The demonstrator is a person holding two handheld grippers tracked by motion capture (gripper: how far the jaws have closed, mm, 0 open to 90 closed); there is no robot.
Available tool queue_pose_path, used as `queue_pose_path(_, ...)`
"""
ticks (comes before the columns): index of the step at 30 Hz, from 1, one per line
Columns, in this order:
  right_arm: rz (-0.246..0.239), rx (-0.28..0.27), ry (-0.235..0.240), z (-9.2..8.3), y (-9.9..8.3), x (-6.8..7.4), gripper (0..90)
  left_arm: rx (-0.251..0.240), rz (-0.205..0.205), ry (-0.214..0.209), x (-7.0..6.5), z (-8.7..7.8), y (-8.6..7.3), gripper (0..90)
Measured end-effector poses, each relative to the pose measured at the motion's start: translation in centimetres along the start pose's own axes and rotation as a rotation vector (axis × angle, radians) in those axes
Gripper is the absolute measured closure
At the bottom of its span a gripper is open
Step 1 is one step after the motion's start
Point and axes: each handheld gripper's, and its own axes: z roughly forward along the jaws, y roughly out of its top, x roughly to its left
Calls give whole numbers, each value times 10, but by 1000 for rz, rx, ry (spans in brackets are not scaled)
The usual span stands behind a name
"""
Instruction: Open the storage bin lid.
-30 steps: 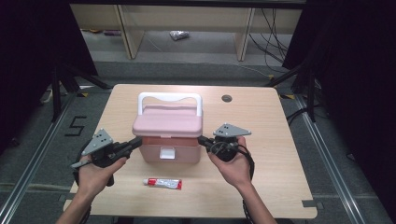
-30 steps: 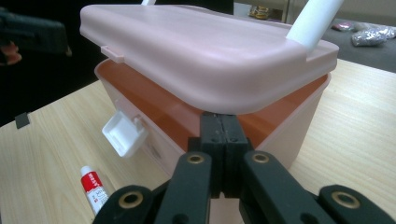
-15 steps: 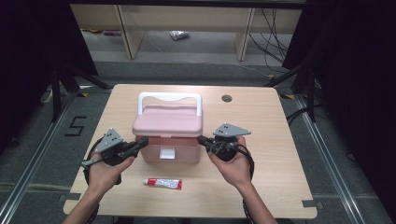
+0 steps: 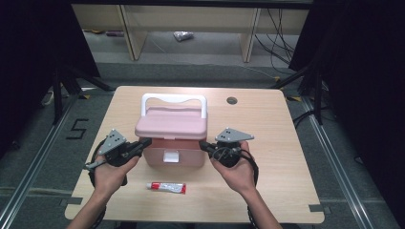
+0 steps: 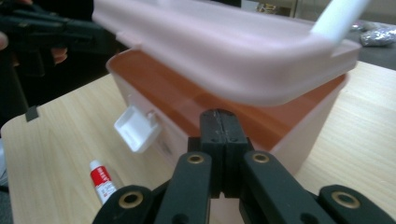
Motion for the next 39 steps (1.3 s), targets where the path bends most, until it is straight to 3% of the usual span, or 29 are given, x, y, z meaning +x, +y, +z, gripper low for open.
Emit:
queue_pose_path(5,-46,5,33,8,-2,10,900,-12,4,8,-1,1,2,899)
queue_pose_path(9,-46,26,58,16,-2,20,900,-15,5,6,-1,1,4,899)
queue_pose_path(10,-81,19,60,20,-1,21,900,-16,4,6,-1,1,4,899)
queue_pose_path(18,-78,61,126,41,-1,34,900,-24,14,5,-1,1,10,899)
queue_pose_path(20,-81,65,127,45,-2,37,900,-26,16,5,-1,1,11,899)
queue_pose_path(22,-121,63,128,48,-2,39,898,-30,16,6,-1,2,12,899)
queue_pose_path(24,-96,69,128,51,-3,43,893,-30,21,7,-1,2,13,899)
queue_pose_path(31,-136,48,131,62,-5,45,900,-30,25,10,0,3,15,899)
queue_pose_path(32,-153,65,126,62,-4,44,900,-32,26,11,0,3,16,899)
queue_pose_path(35,-134,54,130,66,-7,45,900,-33,28,11,0,3,16,899)
queue_pose_path(39,-136,79,122,68,-8,46,900,-40,30,4,0,5,17,899)
